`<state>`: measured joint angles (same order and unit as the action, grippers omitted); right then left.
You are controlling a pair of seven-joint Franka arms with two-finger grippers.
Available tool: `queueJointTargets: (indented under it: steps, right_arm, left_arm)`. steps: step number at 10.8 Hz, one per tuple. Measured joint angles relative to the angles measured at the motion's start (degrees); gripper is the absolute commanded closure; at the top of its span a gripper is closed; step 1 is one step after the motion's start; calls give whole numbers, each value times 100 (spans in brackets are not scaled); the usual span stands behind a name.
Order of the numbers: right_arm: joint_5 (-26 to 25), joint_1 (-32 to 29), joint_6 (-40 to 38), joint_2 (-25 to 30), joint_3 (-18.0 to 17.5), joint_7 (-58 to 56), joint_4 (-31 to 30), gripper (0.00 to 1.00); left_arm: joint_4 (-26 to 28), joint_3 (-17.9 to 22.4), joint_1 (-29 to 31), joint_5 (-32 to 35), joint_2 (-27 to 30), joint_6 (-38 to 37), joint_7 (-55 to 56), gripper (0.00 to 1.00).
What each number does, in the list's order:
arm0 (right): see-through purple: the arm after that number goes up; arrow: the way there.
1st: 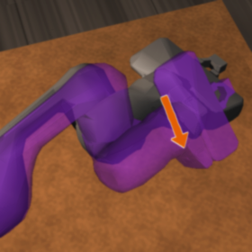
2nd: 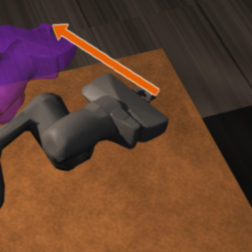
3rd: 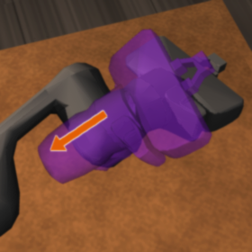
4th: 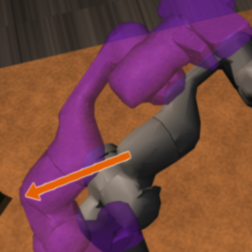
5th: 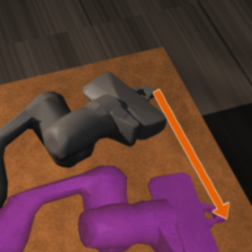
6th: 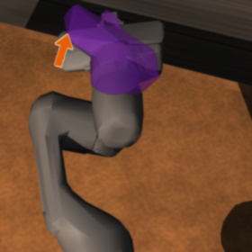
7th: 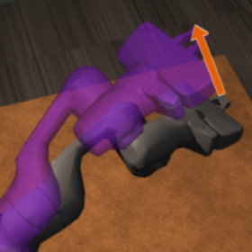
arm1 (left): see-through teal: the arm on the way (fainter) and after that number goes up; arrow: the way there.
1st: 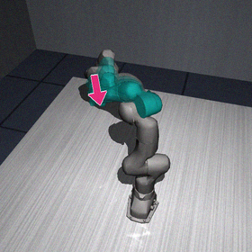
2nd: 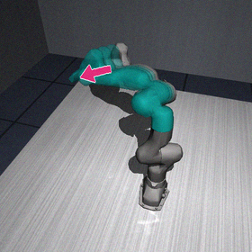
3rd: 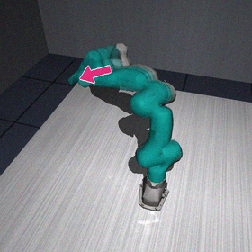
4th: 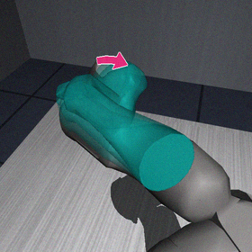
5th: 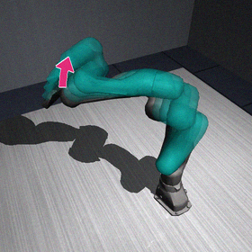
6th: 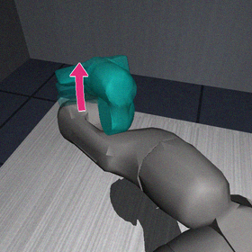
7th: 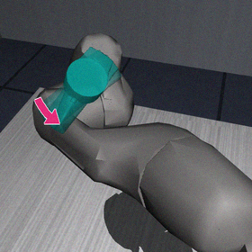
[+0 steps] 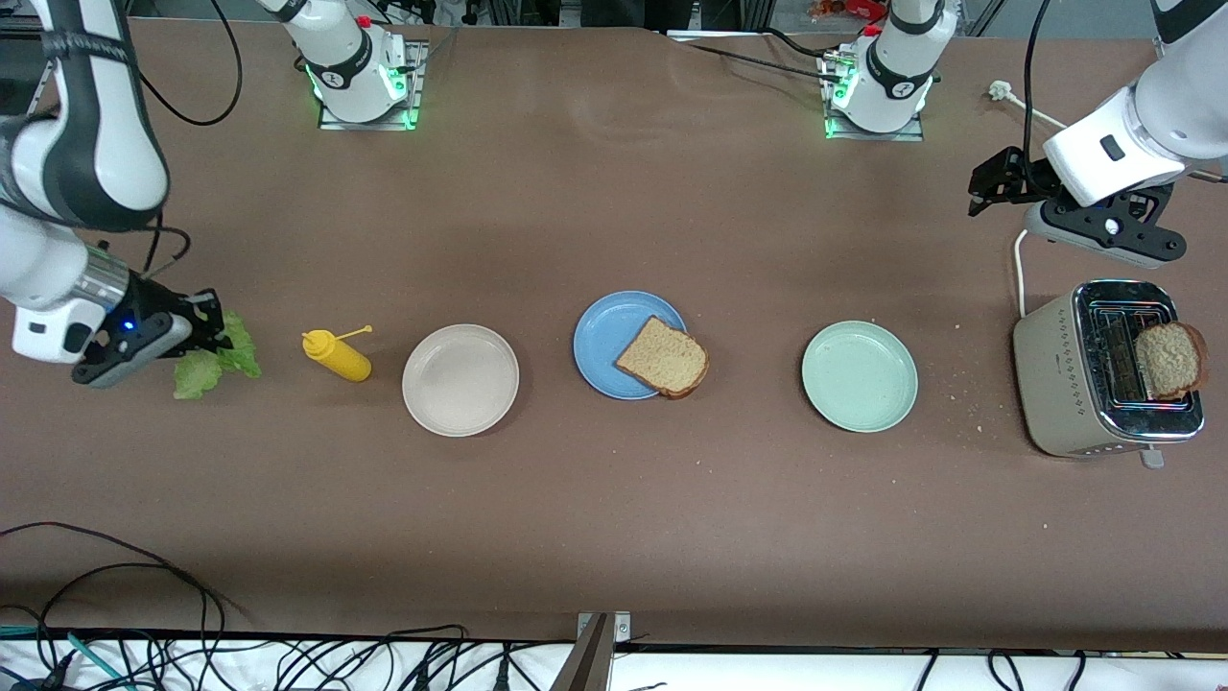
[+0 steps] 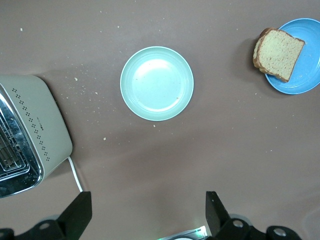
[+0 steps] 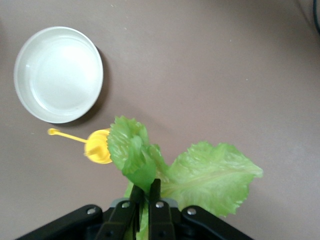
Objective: Make sandwich in blue plate with both arms
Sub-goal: 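Carry the lettuce with the right gripper onto the bread slice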
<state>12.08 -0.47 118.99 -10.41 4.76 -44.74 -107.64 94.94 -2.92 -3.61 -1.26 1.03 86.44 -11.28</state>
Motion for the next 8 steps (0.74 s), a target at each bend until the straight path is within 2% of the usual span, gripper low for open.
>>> queueJointTargets:
  steps: [2, 3, 6, 8]
  right_arm:
    - [-38, 179, -548, 221, 19, 502, 263, 100]
    - [-113, 481, -747, 248, 89, 964, 423, 100]
    - [-297, 1681, -877, 135, 253, 2684, 760, 100]
    - [-311, 2597, -877, -160, 515, 3835, 1080, 100]
  left_arm:
    - [0, 0, 0, 0, -1, 0, 0, 0]
    - [0, 1, 0, 0, -2, 0, 0, 0]
    - [-1, 1, 3, 0, -2, 0, 0, 0]
    - [-1, 1, 6, 0, -2, 0, 0, 0]
